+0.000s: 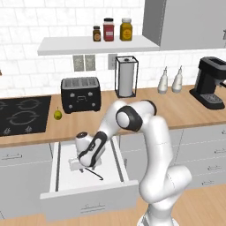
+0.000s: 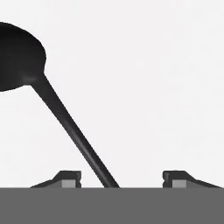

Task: Pick the ladle from the drawer and place it on the counter.

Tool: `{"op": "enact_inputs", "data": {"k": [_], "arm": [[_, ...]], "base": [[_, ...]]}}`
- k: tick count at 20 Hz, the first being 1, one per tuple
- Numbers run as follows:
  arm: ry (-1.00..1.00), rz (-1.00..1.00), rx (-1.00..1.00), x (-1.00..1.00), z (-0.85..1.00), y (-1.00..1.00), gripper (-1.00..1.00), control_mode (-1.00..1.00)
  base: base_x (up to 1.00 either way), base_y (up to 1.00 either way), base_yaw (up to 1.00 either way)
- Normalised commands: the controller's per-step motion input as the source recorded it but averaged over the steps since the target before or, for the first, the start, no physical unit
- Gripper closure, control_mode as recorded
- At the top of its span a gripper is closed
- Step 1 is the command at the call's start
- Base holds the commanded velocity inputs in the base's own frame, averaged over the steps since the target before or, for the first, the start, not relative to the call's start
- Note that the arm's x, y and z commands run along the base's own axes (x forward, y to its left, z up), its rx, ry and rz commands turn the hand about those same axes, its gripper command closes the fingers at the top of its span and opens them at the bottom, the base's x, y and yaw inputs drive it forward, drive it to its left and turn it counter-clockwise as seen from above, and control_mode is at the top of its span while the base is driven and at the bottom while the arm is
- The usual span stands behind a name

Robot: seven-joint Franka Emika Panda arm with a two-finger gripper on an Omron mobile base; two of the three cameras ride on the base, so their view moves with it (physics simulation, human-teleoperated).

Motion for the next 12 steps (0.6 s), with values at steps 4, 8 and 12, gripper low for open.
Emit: {"op": "enact_inputs", "data": {"k": [4, 8, 12], "arm": [[0.04, 0.04, 0.0, 0.02, -0.66, -0.01, 1.0, -1.0], [0.02, 0.11, 0.0, -0.32, -0.55, -0.18, 1.0, -1.0], [0.0, 0.23, 0.0, -0.34, -0.22, -0.16, 1.0, -1.0]], "base": [[0.0, 0.0, 0.0], [0.0, 0.0, 0.0], [0.0, 0.0, 0.0]]}}
